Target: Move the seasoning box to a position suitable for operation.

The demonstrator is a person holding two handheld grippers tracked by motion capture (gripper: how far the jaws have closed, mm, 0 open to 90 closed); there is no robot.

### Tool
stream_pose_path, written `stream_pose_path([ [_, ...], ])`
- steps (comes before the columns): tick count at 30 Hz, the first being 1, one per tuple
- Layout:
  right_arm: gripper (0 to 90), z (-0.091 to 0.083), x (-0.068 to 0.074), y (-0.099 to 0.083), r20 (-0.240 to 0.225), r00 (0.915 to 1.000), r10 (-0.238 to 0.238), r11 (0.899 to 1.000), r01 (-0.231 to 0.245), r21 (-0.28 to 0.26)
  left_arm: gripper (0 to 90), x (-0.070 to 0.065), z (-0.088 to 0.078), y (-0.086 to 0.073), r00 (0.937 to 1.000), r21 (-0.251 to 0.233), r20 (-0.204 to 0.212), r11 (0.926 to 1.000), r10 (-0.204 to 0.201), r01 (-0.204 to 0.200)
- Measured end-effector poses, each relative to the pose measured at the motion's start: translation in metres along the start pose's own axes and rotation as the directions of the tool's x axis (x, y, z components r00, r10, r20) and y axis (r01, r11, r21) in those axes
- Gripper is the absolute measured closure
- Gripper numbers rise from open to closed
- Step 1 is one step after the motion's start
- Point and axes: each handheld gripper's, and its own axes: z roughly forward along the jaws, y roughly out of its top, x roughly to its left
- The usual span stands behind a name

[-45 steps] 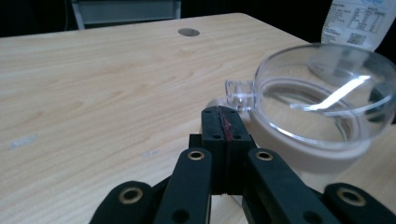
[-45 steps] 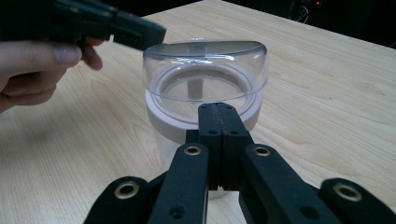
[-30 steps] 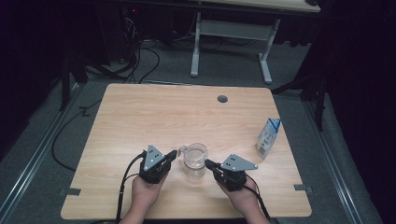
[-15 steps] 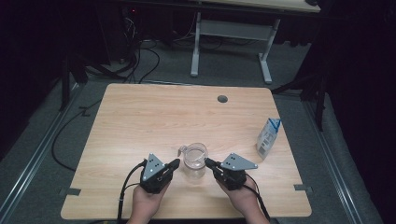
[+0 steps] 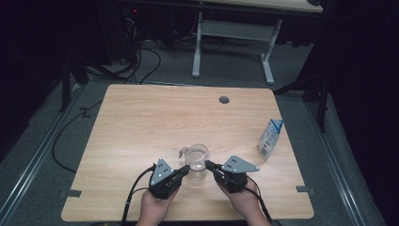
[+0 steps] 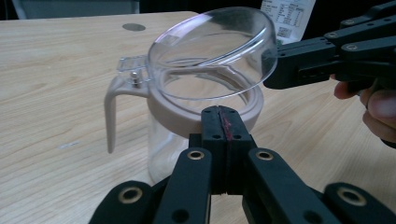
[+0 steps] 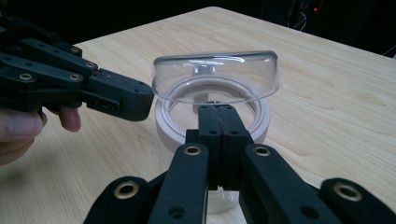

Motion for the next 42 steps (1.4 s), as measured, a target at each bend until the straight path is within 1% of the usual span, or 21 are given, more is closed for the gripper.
stream_pose_path([
  [3,89.8,-0.001,0.0,0.0,0.0,1.0,0.005,1.0,-0.005,-0.004,89.9,-0.001,0.001,0.001,0.9999,-0.008,0.011,0.9999,-0.01,0.01],
  [5,89.7,-0.001,0.0,0.0,0.0,1.0,0.004,1.0,-0.004,-0.004,89.9,-0.002,0.001,0.002,0.9998,-0.014,0.016,0.9999,-0.009,0.01],
  [7,89.7,-0.001,0.001,0.0,-0.002,1.0,0.002,1.0,-0.002,-0.003,89.9,-0.004,0.002,0.002,0.9999,-0.013,0.017,0.9999,-0.002,0.003],
  [12,89.7,0.001,0.0,-0.001,0.001,1.0,0.002,1.0,-0.002,-0.003,89.9,-0.004,0.003,0.003,0.9998,-0.018,0.018,0.9998,-0.008,0.008],
  [17,89.8,0.003,-0.003,-0.003,0.007,0.9998,0.018,1.0,-0.018,0.008,89.9,-0.003,0.002,0.004,0.9997,-0.037,0.018,0.9992,-0.015,0.015],
  [21,89.8,0.004,-0.003,-0.005,0.007,0.9999,0.012,1.0,-0.012,0.002,89.9,-0.002,0.0,0.006,0.9996,-0.055,0.02,0.9983,-0.021,0.022],
  [24,89.9,0.004,-0.003,-0.005,0.006,0.9999,0.01,1.0,-0.01,0.001,89.8,-0.001,-0.001,0.008,0.9995,-0.073,0.016,0.997,-0.026,0.027],
  [36,89.9,0.004,-0.003,-0.006,0.007,1.0,0.007,1.0,-0.007,-0.006,89.5,0.008,-0.003,0.011,0.9987,-0.101,0.006,0.9936,-0.051,0.051],
  [42,89.9,0.004,-0.003,-0.007,0.007,1.0,0.006,1.0,-0.006,-0.007,89.0,0.014,-0.005,0.012,0.9975,-0.116,-0.015,0.991,-0.069,0.067],
])
